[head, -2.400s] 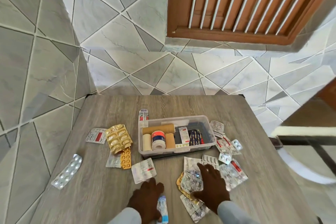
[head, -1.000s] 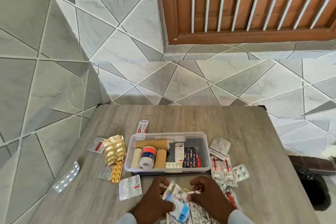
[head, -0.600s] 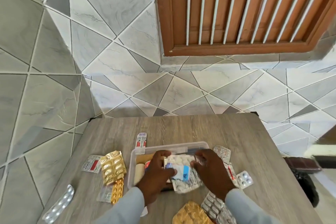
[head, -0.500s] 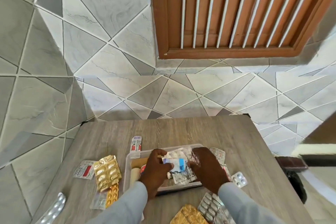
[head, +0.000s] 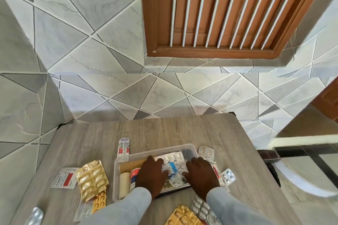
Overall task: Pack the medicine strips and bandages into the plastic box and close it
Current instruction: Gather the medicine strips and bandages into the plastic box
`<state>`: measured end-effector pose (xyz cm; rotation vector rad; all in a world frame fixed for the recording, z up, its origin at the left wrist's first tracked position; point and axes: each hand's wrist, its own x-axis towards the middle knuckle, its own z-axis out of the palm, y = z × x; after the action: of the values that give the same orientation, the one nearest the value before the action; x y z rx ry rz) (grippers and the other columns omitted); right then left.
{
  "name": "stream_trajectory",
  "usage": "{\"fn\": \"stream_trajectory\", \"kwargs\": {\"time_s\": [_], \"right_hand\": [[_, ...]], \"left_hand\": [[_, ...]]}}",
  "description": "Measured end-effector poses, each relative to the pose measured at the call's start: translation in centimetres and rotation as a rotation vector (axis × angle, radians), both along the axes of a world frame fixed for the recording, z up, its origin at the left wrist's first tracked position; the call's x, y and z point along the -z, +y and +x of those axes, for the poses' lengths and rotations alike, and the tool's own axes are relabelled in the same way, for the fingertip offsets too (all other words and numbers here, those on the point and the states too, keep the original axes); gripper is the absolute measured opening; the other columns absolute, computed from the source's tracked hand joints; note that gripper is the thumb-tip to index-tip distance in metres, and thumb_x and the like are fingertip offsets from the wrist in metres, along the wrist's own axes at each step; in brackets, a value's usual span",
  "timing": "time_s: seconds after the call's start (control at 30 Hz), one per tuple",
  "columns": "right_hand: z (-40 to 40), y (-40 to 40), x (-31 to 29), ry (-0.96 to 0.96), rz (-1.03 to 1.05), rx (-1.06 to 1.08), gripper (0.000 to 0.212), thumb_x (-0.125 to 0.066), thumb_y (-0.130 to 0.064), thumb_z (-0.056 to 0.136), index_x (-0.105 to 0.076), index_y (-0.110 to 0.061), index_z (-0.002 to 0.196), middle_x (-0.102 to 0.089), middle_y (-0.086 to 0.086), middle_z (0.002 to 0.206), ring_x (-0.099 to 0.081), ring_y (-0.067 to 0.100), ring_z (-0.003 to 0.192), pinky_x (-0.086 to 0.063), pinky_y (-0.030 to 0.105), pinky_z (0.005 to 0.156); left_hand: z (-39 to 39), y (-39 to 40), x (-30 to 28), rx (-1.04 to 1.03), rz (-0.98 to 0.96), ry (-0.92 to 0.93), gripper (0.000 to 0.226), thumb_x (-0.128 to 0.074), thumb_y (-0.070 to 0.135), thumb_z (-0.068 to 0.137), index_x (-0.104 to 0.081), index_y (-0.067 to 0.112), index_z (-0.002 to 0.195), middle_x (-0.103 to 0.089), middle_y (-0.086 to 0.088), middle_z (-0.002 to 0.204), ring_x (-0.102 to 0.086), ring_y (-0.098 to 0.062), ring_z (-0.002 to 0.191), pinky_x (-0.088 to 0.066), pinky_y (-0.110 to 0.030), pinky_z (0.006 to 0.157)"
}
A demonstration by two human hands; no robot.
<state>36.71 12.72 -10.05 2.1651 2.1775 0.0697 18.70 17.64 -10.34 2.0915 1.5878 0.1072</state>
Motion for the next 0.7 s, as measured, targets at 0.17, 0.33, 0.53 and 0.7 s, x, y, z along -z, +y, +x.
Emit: {"fn": "stream_trajectory", "kwargs": {"time_s": [0.17,0.33,0.53,0.7], "right_hand": [[-1.6,-0.8,-1.1,0.053,-0.046,-0.029,0.047,-0.032,-0.048,0.092,-0.067,-0.016,0.090,-0.070,0.008,0.090,-0.063,0.031,0.088,-0.046,0.042,0.080],[-3.5,-2.9,-0.5,0.016,-0.158,-0.051,0.064,-0.012,-0.052,0.093,-0.065,-0.017,0.100,-0.067,0.011,0.105,-0.057,0.034,0.103,-0.036,0.048,0.092],[-3.7,-4.3,-2.3,0.315,-0.008,0.204,0.035,-0.039,-0.039,0.092,-0.059,-0.023,0.115,-0.063,0.000,0.117,-0.054,0.024,0.111,-0.039,0.040,0.097],[-1.2,-8.6,-1.7,0.539,0.161,0.500,0.025,-0.054,-0.032,0.088,-0.062,-0.022,0.110,-0.065,0.001,0.111,-0.057,0.023,0.106,-0.044,0.038,0.093]], "left_hand": [[0.0,-0.6,-1.0,0.162,0.128,0.027,0.038,-0.047,0.043,0.093,-0.055,0.027,0.126,-0.041,0.001,0.139,-0.042,-0.020,0.124,-0.039,-0.034,0.104],[-0.2,-1.6,-0.6,0.302,0.162,0.160,0.035,-0.044,0.042,0.094,-0.063,0.025,0.118,-0.054,0.002,0.130,-0.047,-0.022,0.117,-0.041,-0.040,0.098],[-0.9,-2.1,-0.7,0.332,0.213,0.033,0.032,-0.041,0.038,0.095,-0.063,0.024,0.113,-0.059,0.001,0.121,-0.049,-0.021,0.112,-0.040,-0.036,0.095],[-1.9,-5.1,-1.8,0.387,0.153,-0.205,0.031,-0.040,0.043,0.095,-0.061,0.022,0.103,-0.062,0.001,0.105,-0.056,-0.017,0.100,-0.043,-0.032,0.086]]}}
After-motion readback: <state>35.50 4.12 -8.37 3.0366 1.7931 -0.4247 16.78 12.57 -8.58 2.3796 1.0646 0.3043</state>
